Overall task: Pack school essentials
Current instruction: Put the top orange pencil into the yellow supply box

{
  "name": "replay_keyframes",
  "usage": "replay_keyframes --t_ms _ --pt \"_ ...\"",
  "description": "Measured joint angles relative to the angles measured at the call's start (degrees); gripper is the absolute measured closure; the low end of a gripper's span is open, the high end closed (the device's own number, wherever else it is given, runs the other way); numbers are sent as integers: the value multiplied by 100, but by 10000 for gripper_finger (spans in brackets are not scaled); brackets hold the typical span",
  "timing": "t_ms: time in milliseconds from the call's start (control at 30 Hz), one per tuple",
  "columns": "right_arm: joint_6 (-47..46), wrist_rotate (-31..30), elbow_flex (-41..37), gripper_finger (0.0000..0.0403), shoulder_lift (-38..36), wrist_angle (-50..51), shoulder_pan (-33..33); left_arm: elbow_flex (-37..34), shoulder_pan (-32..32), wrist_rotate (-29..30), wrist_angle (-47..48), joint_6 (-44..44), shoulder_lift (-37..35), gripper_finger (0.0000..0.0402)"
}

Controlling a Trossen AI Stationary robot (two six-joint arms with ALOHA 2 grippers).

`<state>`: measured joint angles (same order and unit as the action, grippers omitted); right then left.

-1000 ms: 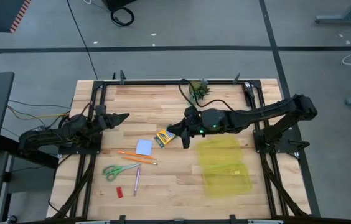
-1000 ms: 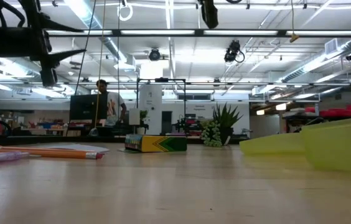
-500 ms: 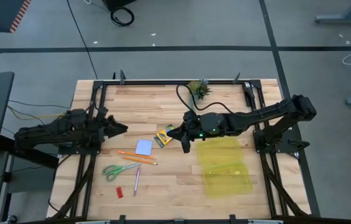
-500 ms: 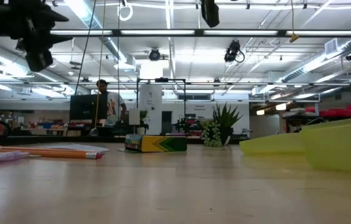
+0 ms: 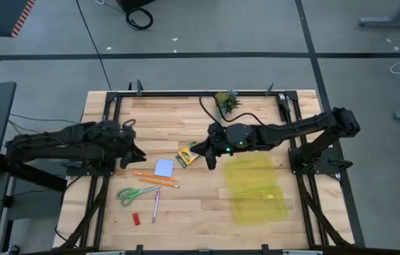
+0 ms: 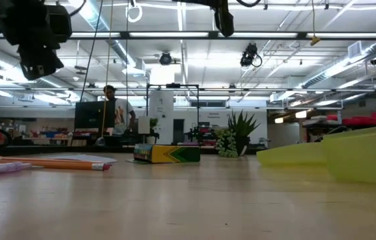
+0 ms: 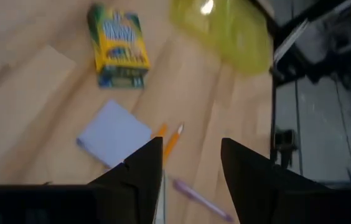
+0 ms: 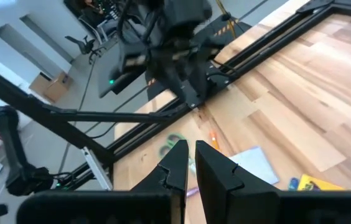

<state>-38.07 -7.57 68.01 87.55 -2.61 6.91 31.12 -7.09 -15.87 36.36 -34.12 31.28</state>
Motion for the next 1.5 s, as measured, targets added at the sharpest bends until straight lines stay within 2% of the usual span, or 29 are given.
replay_keyframes --t_ms 133,267,467,667,867,1100,1233,1367,1500 --pt "78 9 1 366 0 3 -16 5 0 -399 6 -11 409 229" --pt "199 20 235 366 19 71 1 392 145 -385 13 137 805 237" --pt "852 22 1403 366 499 874 -16 1284 353 50 719 1050 1330 248" --pt "1469 146 2628 366 1280 1427 3 1710 400 121 1522 1547 1448 249" --pt "1576 331 3086 364 1582 1680 8 1717 731 541 2070 1582 1216 249" --pt "1646 486 3108 349 1773 1694 31 1717 1518 1258 2221 1808 1215 252" --pt "1723 436 3108 334 1787 2035 83 1690 1911 1341 2210 1666 1340 253" --pt "1843 415 3086 319 1744 2750 107 1249 2248 1354 1993 1104 1399 253" --pt "2007 206 3088 309 1697 3040 275 822 2504 1447 1684 843 1452 257"
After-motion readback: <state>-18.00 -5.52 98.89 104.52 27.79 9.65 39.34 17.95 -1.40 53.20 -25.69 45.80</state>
